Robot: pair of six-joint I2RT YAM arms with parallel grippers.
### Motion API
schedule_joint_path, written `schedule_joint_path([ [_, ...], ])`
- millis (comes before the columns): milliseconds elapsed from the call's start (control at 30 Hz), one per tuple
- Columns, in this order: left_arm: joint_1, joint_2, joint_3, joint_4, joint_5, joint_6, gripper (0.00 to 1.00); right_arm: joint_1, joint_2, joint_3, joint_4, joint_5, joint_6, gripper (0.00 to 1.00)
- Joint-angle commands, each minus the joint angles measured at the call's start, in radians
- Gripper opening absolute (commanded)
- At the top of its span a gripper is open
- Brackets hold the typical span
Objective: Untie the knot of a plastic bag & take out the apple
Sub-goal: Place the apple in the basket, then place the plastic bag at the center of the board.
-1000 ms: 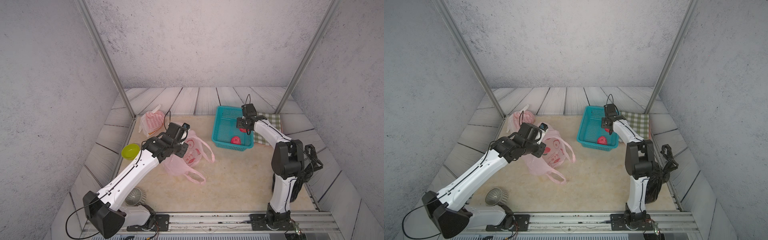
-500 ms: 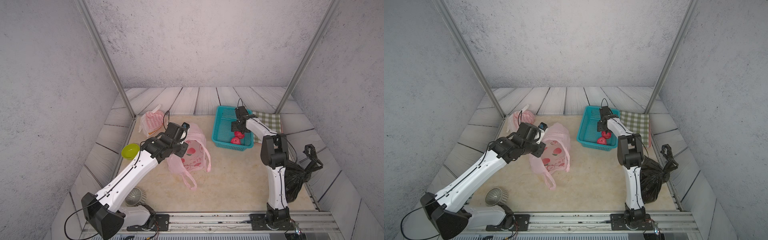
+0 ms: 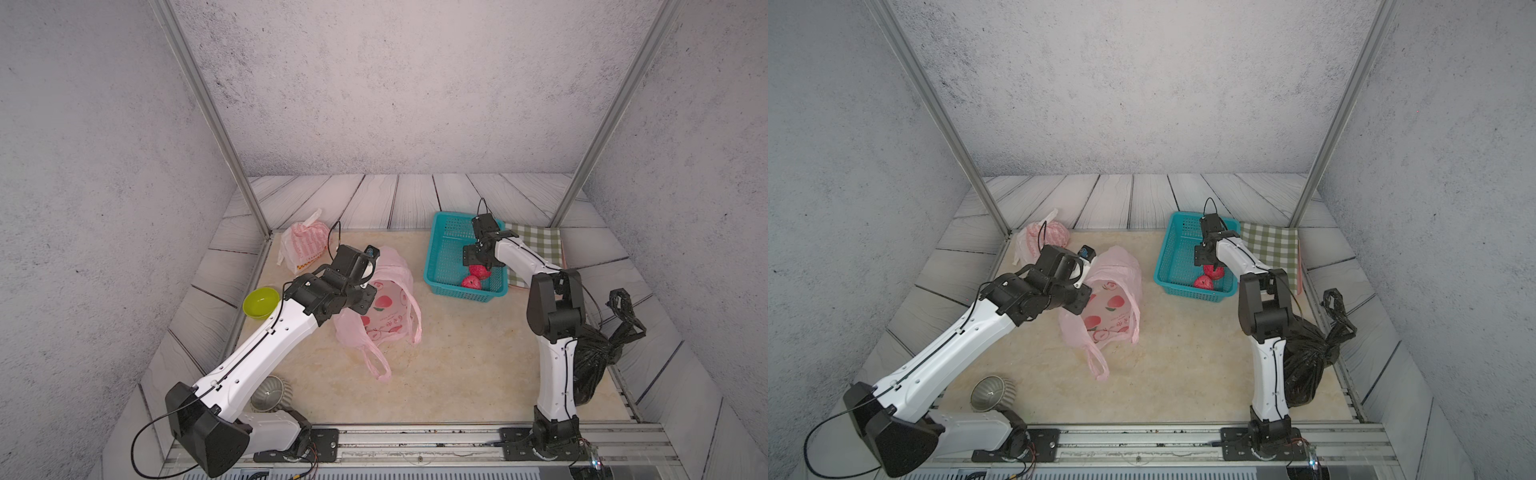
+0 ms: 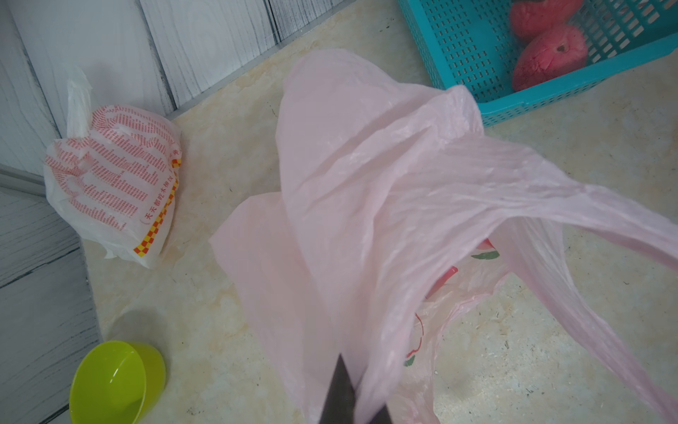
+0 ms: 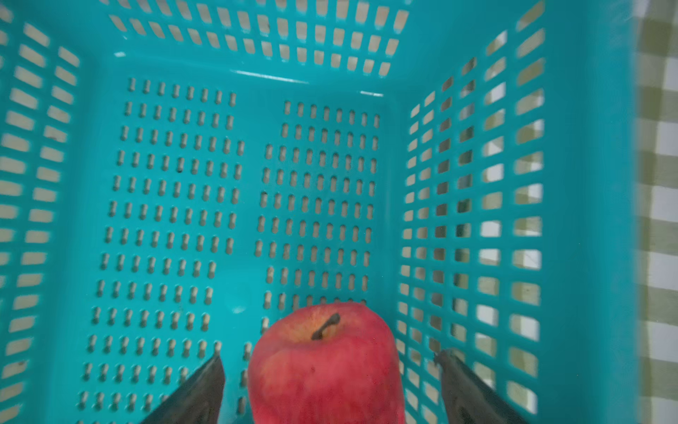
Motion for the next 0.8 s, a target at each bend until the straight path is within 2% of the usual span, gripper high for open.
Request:
schedule_joint_path([
  [0, 0.002, 0.015, -0.013, 0.000, -0.002, 0.008, 0.00, 0.022, -0.175, -0.061, 0.041, 0.025, -0.004, 0.92],
  [233, -0.009, -0.003, 0.006, 0.001, 0.063, 0.000, 0.00, 0.156, -0.481, -0.314, 0.121, 0.006, -0.031, 0.91],
  [333, -0.027, -0.024, 0.017, -0.015, 0.155, -0.006, 0.00, 0.224, -0.587, -0.396, 0.113, 0.010, -0.044, 0.91],
  [400, -0.058, -0.044, -0.004, -0.018, 0.206, -0.025, 0.00, 0.258, -0.662, -0.459, 0.120, -0.021, -0.043, 0.91],
  [500, -0.128, -0.072, -0.078, 0.002, 0.214, -0.069, 0.00, 0.293, -0.761, -0.528, 0.128, -0.061, -0.048, 0.90],
  [600, -0.157, -0.079, -0.179, 0.052, 0.247, -0.135, 0.17, 0.308, -0.831, -0.587, 0.133, -0.112, -0.058, 0.89],
  [700, -0.156, -0.085, -0.254, 0.099, 0.312, -0.208, 0.25, 0.312, -0.885, -0.646, 0.142, -0.153, -0.065, 0.89],
  [767, -0.156, -0.106, -0.251, 0.095, 0.344, -0.238, 0.29, 0.313, -0.920, -0.676, 0.145, -0.181, -0.065, 0.88],
])
